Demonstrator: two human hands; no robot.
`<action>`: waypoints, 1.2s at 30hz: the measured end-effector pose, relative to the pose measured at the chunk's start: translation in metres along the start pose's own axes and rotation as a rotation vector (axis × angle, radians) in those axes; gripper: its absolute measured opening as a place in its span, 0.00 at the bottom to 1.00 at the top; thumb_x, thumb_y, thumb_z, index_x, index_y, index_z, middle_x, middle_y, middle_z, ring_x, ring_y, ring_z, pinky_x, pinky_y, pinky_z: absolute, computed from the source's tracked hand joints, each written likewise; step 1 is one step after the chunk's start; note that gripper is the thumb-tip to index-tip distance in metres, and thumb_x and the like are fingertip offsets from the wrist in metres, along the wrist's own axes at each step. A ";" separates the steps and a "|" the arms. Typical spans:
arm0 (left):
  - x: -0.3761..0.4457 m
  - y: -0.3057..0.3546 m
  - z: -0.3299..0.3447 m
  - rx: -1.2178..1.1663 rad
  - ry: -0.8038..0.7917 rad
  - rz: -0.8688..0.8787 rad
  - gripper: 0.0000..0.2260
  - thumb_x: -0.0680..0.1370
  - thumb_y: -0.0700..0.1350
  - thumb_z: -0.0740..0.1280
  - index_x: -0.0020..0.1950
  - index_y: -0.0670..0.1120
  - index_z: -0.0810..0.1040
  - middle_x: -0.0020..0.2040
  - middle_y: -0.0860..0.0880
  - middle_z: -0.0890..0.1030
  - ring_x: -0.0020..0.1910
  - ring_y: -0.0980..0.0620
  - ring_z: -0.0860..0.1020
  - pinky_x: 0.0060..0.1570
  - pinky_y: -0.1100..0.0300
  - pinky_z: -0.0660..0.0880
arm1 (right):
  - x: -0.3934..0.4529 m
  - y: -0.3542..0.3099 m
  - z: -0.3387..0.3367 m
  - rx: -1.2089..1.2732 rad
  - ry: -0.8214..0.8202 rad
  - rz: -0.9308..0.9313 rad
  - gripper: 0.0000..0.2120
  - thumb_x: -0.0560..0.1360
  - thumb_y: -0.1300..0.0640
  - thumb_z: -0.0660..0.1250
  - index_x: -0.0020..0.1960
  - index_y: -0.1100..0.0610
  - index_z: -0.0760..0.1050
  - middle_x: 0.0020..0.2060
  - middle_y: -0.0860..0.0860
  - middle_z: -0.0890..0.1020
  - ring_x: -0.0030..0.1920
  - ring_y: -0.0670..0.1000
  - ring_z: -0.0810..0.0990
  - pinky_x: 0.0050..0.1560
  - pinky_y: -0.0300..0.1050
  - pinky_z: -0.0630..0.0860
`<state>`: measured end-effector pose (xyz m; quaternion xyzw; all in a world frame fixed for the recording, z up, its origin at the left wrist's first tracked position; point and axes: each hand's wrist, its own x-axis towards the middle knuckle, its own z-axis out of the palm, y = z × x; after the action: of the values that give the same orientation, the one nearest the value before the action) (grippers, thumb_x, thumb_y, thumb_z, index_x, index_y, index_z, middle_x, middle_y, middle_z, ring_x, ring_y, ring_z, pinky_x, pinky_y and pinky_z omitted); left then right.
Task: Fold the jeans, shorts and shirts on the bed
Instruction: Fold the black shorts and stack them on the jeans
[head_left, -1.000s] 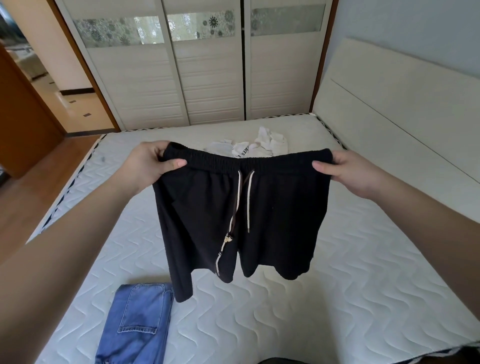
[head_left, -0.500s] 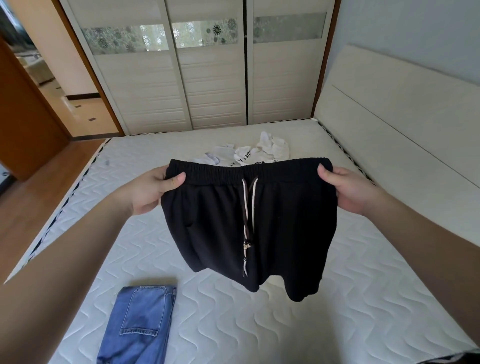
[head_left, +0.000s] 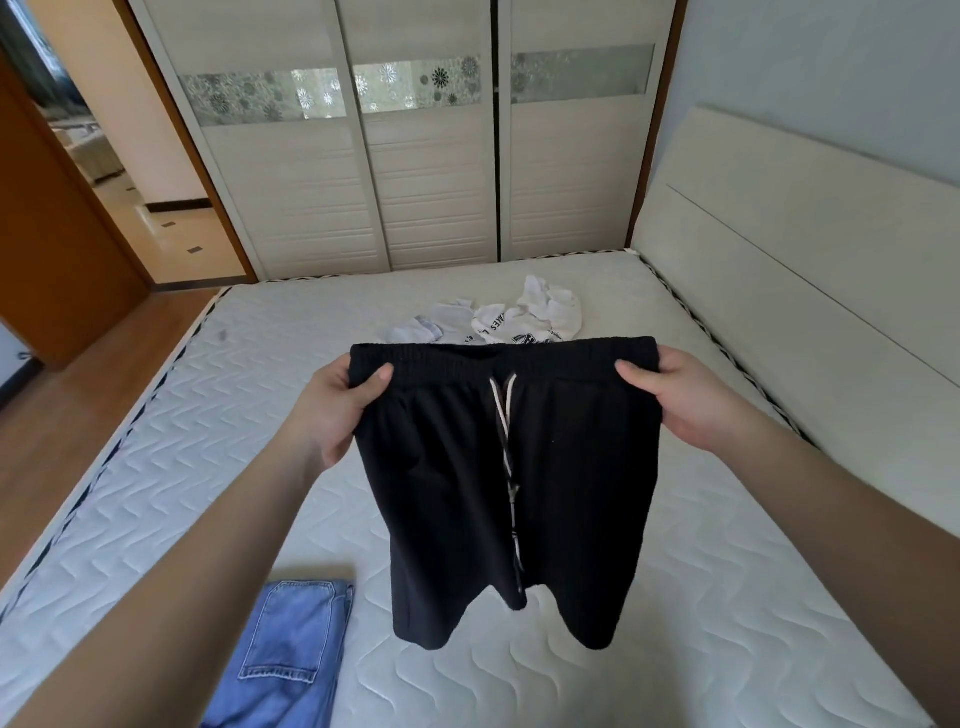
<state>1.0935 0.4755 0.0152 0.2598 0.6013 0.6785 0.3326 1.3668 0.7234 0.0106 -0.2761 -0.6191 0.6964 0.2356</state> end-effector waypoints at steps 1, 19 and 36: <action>0.000 0.001 -0.006 0.016 -0.014 0.000 0.09 0.79 0.40 0.66 0.59 0.41 0.79 0.57 0.41 0.83 0.57 0.45 0.82 0.52 0.57 0.80 | -0.002 -0.001 -0.004 -0.019 -0.014 0.004 0.12 0.80 0.64 0.63 0.63 0.62 0.76 0.57 0.55 0.83 0.57 0.53 0.82 0.53 0.43 0.79; -0.023 -0.008 0.061 -0.286 0.234 -0.179 0.09 0.81 0.45 0.64 0.56 0.43 0.79 0.48 0.44 0.86 0.46 0.47 0.85 0.36 0.57 0.81 | -0.021 0.006 0.061 0.274 0.149 0.148 0.13 0.81 0.62 0.62 0.62 0.65 0.76 0.53 0.57 0.84 0.49 0.52 0.84 0.44 0.43 0.80; -0.041 -0.026 0.112 0.063 0.167 0.111 0.22 0.76 0.64 0.62 0.60 0.50 0.78 0.54 0.52 0.84 0.56 0.53 0.81 0.61 0.47 0.75 | -0.042 0.016 0.126 0.164 -0.307 -0.008 0.23 0.82 0.45 0.45 0.73 0.46 0.66 0.72 0.41 0.70 0.71 0.39 0.66 0.73 0.40 0.60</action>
<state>1.2081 0.5174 0.0070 0.2455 0.6325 0.6959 0.2352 1.3126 0.6006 0.0087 -0.1441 -0.5898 0.7777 0.1628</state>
